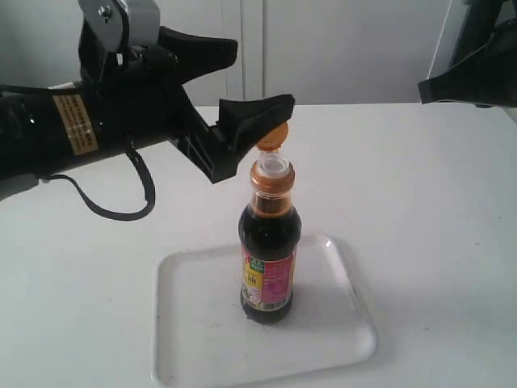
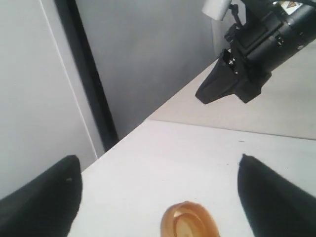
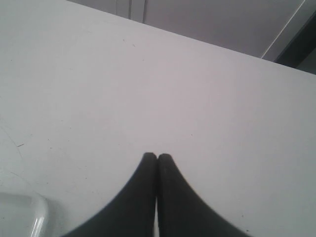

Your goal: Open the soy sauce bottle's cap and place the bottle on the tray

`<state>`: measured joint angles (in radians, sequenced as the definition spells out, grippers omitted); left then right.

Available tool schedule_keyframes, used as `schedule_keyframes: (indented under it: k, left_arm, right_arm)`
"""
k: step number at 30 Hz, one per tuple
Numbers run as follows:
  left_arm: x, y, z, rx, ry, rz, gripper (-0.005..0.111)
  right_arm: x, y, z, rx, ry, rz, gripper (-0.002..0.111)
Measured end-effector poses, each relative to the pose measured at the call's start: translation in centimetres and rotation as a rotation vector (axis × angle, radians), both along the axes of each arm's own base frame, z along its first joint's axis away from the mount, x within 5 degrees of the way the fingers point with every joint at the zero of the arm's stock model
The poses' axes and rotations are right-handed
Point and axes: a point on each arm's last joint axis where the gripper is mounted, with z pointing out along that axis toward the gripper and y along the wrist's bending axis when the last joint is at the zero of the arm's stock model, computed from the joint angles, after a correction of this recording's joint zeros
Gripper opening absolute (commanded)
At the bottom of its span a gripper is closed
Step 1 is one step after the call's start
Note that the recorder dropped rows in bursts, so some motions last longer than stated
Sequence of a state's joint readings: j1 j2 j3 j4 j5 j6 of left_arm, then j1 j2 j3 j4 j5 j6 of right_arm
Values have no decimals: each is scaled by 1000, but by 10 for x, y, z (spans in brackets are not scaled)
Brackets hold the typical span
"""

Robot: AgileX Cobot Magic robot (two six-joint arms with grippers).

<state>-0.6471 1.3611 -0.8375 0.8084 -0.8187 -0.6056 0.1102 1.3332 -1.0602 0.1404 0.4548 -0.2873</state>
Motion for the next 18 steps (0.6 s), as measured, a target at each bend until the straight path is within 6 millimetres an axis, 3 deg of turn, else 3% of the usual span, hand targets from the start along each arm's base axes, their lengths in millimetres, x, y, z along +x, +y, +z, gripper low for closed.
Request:
schedule_keyframes:
  k: [7, 12, 18]
  left_arm:
    - [-15, 20, 27, 18, -54, 86, 34]
    - [-18, 37, 31, 112, -15, 219, 0]
    - [-16, 60, 22, 272, 98, 414, 0]
  right_arm:
    - [0, 0, 0, 0, 0, 0, 0]
    - [0, 0, 0, 0, 0, 0, 0]
    - [-1, -1, -1, -28, 10, 7, 0]
